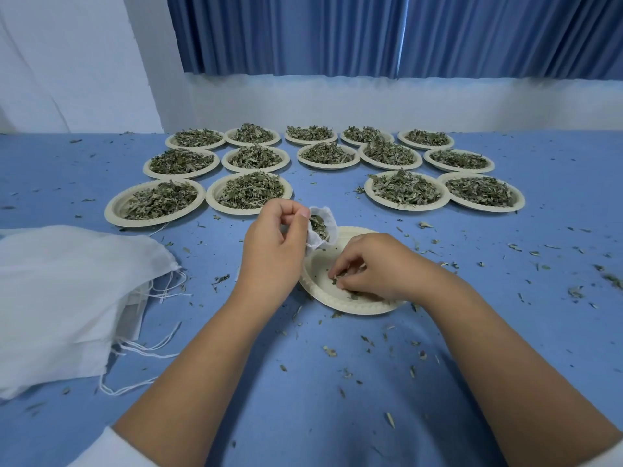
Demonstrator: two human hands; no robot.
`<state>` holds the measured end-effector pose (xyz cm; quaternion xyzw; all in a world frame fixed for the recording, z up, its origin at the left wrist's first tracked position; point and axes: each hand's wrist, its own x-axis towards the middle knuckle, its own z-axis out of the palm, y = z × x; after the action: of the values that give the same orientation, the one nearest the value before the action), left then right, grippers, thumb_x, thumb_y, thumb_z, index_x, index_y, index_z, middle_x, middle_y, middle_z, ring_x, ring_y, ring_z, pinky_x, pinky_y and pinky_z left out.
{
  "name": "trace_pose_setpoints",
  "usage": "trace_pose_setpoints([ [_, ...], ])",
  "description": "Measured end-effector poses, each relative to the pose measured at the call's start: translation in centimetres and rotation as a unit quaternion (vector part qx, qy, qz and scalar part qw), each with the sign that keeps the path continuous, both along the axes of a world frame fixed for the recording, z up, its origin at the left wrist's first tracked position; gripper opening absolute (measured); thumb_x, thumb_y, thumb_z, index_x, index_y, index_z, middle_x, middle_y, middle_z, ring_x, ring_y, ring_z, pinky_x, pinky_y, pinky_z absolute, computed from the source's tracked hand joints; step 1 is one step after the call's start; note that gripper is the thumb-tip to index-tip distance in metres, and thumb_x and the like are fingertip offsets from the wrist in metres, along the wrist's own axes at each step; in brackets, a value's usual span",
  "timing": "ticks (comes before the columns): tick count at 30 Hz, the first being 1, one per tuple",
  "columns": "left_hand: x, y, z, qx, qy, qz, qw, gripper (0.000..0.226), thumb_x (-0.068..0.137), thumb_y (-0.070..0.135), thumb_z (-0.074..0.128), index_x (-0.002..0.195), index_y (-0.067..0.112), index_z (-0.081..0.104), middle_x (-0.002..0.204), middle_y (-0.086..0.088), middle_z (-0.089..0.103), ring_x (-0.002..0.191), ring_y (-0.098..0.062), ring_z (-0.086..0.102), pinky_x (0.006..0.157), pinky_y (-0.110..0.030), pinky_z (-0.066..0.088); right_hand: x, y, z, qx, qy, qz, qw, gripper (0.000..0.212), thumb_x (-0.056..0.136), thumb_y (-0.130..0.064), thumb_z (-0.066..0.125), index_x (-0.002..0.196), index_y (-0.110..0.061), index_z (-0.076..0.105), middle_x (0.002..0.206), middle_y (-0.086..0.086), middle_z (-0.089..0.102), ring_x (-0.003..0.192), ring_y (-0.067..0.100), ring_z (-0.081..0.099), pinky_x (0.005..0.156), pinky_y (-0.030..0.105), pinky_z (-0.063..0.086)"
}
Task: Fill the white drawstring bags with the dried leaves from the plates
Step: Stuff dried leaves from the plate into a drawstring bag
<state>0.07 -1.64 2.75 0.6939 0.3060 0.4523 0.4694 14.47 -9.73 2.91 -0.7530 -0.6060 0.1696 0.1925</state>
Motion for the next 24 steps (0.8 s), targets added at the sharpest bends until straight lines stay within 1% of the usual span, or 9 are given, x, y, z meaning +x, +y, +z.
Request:
trace_pose_setpoints([
  [2,0.0,0.0,0.0,0.005,-0.001,0.0,1.0,0.012,0.1,0.023,0.051,0.089,0.023,0.057,0.063,0.018,0.06,0.058,-0.005,0.055,0.052,-0.024,0.048,-0.2,0.0,-0.1,0.011,0.007,-0.012,1.0,0.017,0.083,-0.008,0.07,0.092,-0.019,0.079,0.081,-0.012,0.066,0.076,0.008,0.065,0.074,0.03,0.055],
  [6,-0.1,0.0,0.0,0.015,0.002,-0.001,1.0,0.012,0.1,0.024,0.05,0.09,0.021,0.056,0.064,0.019,0.061,0.061,-0.011,0.059,0.044,-0.017,0.042,-0.2,0.0,-0.1,0.032,0.036,-0.036,0.998,0.017,0.082,-0.007,0.07,0.085,-0.021,0.079,0.074,-0.013,0.068,0.068,0.011,0.067,0.061,0.024,0.056],
  [9,0.0,0.2,-0.1,0.019,0.0,0.003,1.0,0.012,0.1,0.025,0.051,0.089,0.023,0.056,0.064,0.02,0.061,0.06,-0.007,0.058,0.046,-0.016,0.043,0.7,-0.4,0.7,0.078,0.137,-0.07,0.985,0.019,0.08,-0.009,0.072,0.08,-0.027,0.079,0.074,-0.009,0.074,0.068,0.01,0.069,0.062,0.018,0.054],
  [12,0.0,0.2,-0.1,0.021,0.007,0.005,1.0,0.012,0.1,0.025,0.051,0.089,0.024,0.056,0.064,0.023,0.061,0.057,-0.001,0.055,0.056,-0.021,0.051,1.3,-0.8,1.5,0.187,0.336,-0.083,0.919,0.018,0.082,-0.003,0.073,0.084,-0.02,0.078,0.083,-0.002,0.077,0.073,0.008,0.071,0.071,0.015,0.054],
  [14,0.0,0.2,-0.1,0.012,0.012,0.001,1.0,0.011,0.1,0.025,0.052,0.09,0.023,0.057,0.066,0.022,0.062,0.061,-0.004,0.057,0.07,-0.035,0.058,1.1,-0.6,1.7,0.245,0.448,-0.092,0.855,0.017,0.083,0.0,0.072,0.085,-0.015,0.078,0.082,0.002,0.076,0.071,0.008,0.069,0.071,0.014,0.053],
  [17,0.2,-0.2,0.0,0.006,0.02,-0.006,1.0,0.01,0.099,0.026,0.052,0.091,0.023,0.058,0.074,0.01,0.065,0.073,-0.02,0.066,0.075,-0.047,0.056,-0.1,0.0,1.4,0.29,0.529,-0.095,0.792,0.016,0.083,-0.001,0.072,0.084,-0.015,0.079,0.082,0.002,0.075,0.072,0.009,0.068,0.072,0.016,0.054],
  [19,0.2,-0.3,0.0,0.015,0.024,-0.008,1.0,0.01,0.099,0.027,0.052,0.09,0.025,0.058,0.077,0.006,0.065,0.078,-0.025,0.067,0.067,-0.047,0.054,-1.1,0.3,1.1,0.307,0.512,-0.09,0.797,0.017,0.084,-0.002,0.073,0.085,-0.018,0.079,0.083,0.002,0.076,0.074,0.01,0.07,0.074,0.017,0.054],
  [21,0.3,-0.3,-0.1,0.023,0.03,-0.006,0.999,0.01,0.099,0.027,0.053,0.09,0.026,0.057,0.074,0.008,0.065,0.077,-0.022,0.067,0.054,-0.036,0.047,-2.0,0.5,0.7,0.317,0.459,-0.087,0.825,0.019,0.085,-0.003,0.072,0.087,-0.021,0.077,0.083,0.001,0.076,0.075,0.011,0.071,0.073,0.017,0.054],
  [24,0.3,-0.3,-0.1,0.017,0.033,-0.002,0.999,0.011,0.099,0.027,0.053,0.089,0.027,0.057,0.067,0.016,0.065,0.071,-0.012,0.065,0.052,-0.025,0.042,-2.8,0.9,0.1,0.324,0.36,-0.098,0.87,0.018,0.084,-0.003,0.072,0.087,-0.021,0.074,0.084,-0.001,0.076,0.075,0.008,0.07,0.07,0.019,0.055],
])
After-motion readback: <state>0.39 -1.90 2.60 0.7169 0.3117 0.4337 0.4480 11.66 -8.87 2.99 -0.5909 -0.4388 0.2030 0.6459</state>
